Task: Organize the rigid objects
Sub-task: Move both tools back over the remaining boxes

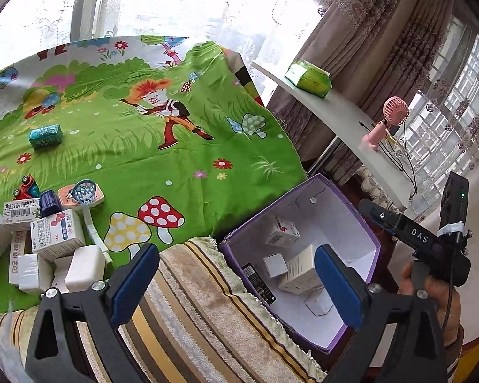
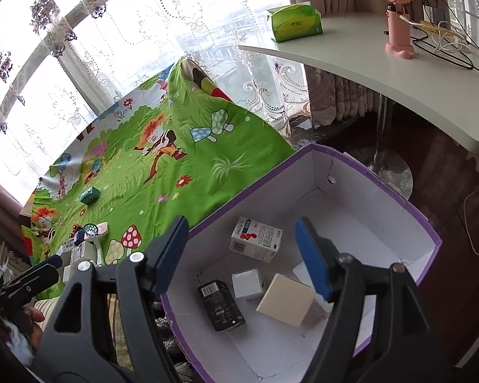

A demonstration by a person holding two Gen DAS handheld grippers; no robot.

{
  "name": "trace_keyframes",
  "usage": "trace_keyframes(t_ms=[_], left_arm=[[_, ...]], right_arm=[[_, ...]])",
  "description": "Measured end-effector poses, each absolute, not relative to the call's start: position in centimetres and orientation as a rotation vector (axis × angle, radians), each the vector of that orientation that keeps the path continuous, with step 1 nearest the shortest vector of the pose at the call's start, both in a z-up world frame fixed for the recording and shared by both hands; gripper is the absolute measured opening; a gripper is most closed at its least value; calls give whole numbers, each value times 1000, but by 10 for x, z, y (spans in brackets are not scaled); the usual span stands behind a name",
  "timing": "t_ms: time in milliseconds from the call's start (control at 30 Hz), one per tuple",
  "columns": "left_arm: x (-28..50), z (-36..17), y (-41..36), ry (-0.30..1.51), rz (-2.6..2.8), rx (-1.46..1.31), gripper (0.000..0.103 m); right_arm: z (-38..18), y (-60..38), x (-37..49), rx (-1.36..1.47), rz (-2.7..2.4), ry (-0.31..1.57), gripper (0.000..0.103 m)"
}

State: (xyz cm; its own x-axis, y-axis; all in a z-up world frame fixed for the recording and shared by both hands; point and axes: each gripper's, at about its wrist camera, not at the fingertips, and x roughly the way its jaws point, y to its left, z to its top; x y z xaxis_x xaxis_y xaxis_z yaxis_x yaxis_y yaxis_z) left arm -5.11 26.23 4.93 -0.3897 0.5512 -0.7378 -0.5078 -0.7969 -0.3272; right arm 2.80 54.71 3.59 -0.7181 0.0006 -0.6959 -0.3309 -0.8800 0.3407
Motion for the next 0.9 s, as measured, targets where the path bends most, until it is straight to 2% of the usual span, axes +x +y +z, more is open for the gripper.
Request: trace_keyframes(t_ms=[900], left_arm=[[-60, 46, 126, -331, 2395, -1185, 97]], right_arm=[[46, 473, 4, -1230, 2793, 511, 73]])
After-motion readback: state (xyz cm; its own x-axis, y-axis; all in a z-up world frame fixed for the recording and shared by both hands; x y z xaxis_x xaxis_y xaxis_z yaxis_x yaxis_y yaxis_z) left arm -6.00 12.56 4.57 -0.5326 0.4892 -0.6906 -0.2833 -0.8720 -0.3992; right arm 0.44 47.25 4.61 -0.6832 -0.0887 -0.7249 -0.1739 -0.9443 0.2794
